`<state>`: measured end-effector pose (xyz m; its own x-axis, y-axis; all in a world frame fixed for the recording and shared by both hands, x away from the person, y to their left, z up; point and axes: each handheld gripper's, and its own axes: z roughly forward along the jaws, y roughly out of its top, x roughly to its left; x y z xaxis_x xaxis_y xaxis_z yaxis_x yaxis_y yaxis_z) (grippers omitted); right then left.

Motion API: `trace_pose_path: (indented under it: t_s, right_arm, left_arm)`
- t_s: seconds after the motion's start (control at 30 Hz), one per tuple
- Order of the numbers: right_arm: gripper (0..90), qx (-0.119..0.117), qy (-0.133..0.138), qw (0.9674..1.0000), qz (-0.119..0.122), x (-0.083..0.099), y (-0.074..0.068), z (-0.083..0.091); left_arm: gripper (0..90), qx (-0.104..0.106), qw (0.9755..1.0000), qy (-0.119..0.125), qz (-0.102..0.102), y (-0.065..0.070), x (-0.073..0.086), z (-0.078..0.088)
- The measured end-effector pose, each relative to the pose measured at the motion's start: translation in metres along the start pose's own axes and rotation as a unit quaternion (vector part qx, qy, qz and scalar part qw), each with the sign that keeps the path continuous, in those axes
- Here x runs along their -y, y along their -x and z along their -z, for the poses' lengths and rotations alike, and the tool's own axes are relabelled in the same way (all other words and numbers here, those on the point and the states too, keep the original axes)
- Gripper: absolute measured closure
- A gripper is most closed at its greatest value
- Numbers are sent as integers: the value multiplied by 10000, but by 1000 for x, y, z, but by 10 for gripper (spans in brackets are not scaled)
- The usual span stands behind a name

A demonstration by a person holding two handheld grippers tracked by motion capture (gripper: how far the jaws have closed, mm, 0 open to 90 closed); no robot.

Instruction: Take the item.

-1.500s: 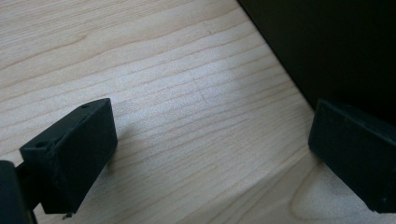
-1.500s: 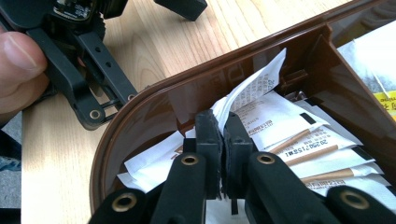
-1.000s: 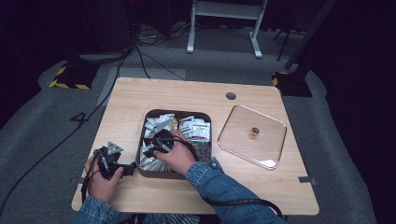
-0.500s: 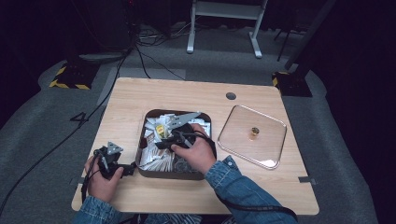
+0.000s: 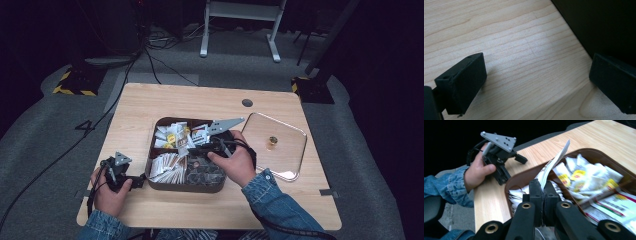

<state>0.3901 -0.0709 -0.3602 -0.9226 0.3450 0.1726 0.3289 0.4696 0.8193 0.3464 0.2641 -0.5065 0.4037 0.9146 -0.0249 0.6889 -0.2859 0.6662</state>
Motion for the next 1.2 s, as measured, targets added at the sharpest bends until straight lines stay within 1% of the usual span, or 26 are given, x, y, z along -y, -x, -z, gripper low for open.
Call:
trace_pose_path:
  t_s: [0.07,0.1,0.13,0.27,0.4,0.43,0.47,0.5,0.7,0.73,0.8,0.87,0.93,1.07,1.2]
  right_arm:
    - [891,67,23,10000,-17,5,3,10]
    - [891,67,23,10000,-17,5,3,10]
    - [891,93,60,9999,-35,10,5,17]
    - [891,127,112,9998,-73,18,8,30]
    - [891,175,139,9997,-101,28,9,43]
    - [891,175,139,9997,-101,28,9,43]
    - [891,211,172,9996,-116,32,9,51]
    - [891,228,196,9995,-114,35,9,54]
    - [891,267,174,9994,-119,43,9,68]
    - [891,236,173,9995,-143,47,9,73]
    - [891,232,174,9994,-161,49,9,75]
    - [891,263,149,9993,-198,55,9,79]
    - [891,344,82,9992,-210,63,6,84]
    - [892,482,59,9985,-252,72,5,90]
    - [891,652,13,9972,-361,85,5,97]
  left_arm:
    - [15,0,10000,-1,5,0,0,0]
    - [15,0,10000,-1,5,0,0,0]
    - [15,1,10000,-4,2,0,0,0]
    - [15,-1,10000,0,3,0,0,0]
    - [15,0,10000,-1,1,0,0,0]
    - [15,0,10000,-1,1,0,0,0]
    - [15,-1,10000,-1,2,0,0,0]
    - [15,0,10000,-2,0,0,0,0]
    - [15,-1,10000,-2,2,0,0,0]
    - [15,0,10000,0,3,0,0,0]
    - [15,0,10000,-1,4,0,0,0]
    - [15,0,10000,-3,-1,0,0,0]
    - [16,3,10000,-3,-8,0,0,0]
    - [15,4,10000,-4,-9,0,0,0]
    - [15,-1,10000,-1,2,0,0,0]
